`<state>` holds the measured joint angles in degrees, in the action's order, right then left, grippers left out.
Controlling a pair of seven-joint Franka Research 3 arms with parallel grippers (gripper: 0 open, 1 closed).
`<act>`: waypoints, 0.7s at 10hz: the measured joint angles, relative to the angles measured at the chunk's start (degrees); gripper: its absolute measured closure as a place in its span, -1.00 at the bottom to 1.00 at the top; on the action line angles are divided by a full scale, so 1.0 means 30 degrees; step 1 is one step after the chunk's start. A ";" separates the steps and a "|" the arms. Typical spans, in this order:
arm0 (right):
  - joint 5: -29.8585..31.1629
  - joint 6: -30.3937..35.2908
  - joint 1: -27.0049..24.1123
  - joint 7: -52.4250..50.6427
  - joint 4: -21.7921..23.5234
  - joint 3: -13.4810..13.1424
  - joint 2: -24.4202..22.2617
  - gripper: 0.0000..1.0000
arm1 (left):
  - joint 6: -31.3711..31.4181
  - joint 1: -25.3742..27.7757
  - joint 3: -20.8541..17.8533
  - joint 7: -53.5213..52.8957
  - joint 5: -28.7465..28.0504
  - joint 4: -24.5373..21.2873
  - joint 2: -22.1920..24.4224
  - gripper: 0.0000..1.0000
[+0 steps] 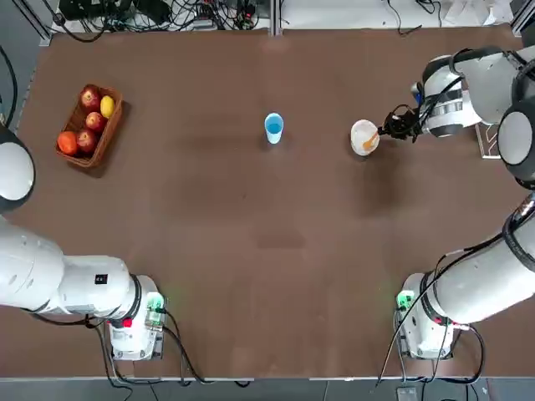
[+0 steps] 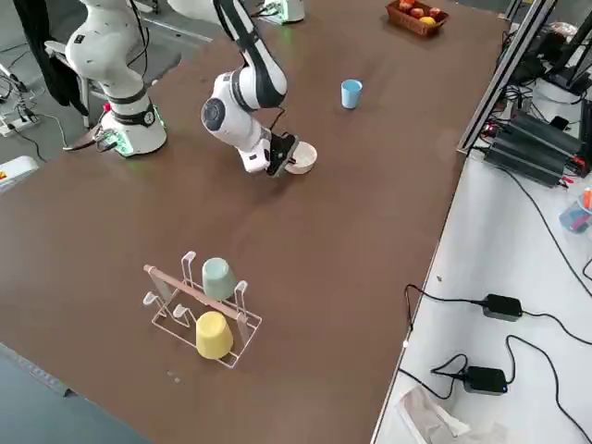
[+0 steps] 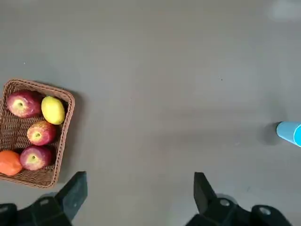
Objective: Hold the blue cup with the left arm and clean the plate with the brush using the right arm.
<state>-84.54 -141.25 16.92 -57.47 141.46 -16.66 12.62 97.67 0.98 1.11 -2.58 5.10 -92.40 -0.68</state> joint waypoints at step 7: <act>-0.0031 0.0173 -0.0154 -0.0165 0.0197 0.0000 0.0000 0.53 | -0.0050 0.0089 -0.0057 0.0020 -0.0003 0.0030 -0.0018 -1.00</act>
<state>-84.63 -140.73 16.46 -57.97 142.05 -16.66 12.62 97.52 1.25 0.94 -2.52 5.09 -92.31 -0.74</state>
